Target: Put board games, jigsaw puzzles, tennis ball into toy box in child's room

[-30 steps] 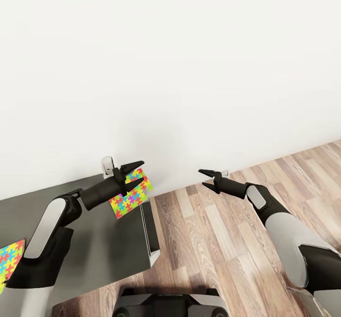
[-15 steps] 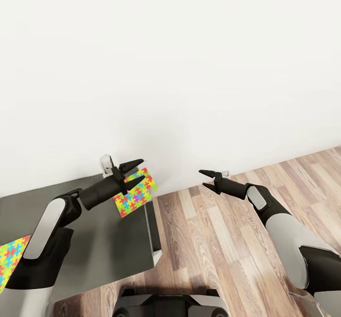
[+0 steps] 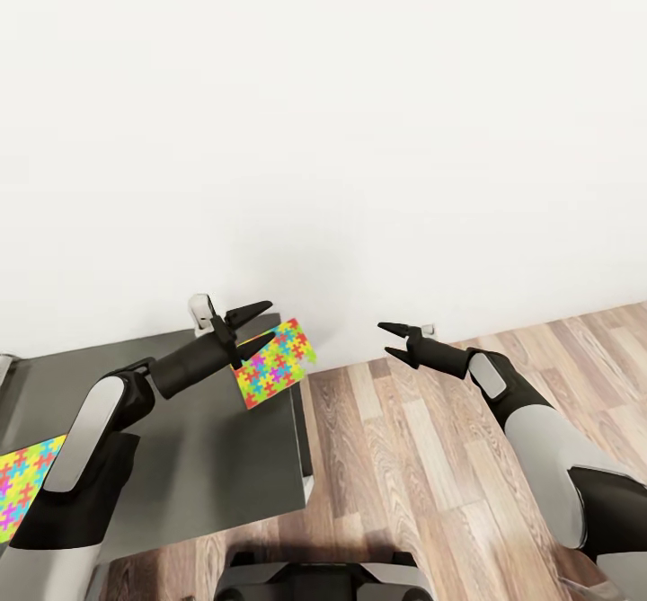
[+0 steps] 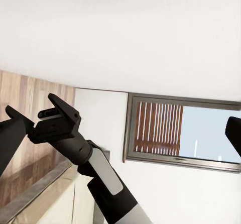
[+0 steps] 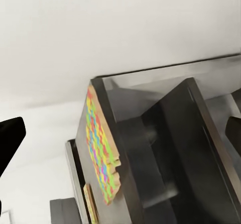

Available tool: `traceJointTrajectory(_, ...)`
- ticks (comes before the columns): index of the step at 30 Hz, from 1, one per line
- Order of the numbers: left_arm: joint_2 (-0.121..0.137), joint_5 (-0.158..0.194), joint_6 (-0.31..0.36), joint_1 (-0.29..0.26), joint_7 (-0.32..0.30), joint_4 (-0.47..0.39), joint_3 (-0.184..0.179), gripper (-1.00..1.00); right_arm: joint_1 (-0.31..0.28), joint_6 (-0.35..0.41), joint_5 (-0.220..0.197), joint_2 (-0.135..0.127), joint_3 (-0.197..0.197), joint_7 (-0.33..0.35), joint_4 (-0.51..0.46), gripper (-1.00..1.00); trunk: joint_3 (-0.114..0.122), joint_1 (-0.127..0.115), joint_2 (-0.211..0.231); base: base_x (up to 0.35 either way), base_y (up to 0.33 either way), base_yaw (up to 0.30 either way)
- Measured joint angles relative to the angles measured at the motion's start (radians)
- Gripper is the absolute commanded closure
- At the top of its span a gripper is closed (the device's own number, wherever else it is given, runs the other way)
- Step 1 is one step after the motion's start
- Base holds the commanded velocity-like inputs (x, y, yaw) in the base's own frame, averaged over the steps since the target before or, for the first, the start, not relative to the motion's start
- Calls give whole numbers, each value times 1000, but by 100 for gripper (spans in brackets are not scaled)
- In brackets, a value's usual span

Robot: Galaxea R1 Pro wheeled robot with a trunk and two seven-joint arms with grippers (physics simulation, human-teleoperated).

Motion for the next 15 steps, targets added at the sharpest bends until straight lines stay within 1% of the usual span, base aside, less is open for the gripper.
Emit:
traceJointTrajectory(11,0,0,0,0,-1,0,0,-100,0,0,-1,-8,0,0,0,-100,1,0,0,0,0,22)
traceJointTrajectory(15,0,0,0,0,-1,0,0,-100,0,-1,-1,-9,0,0,0,-100,1,0,0,0,0,84)
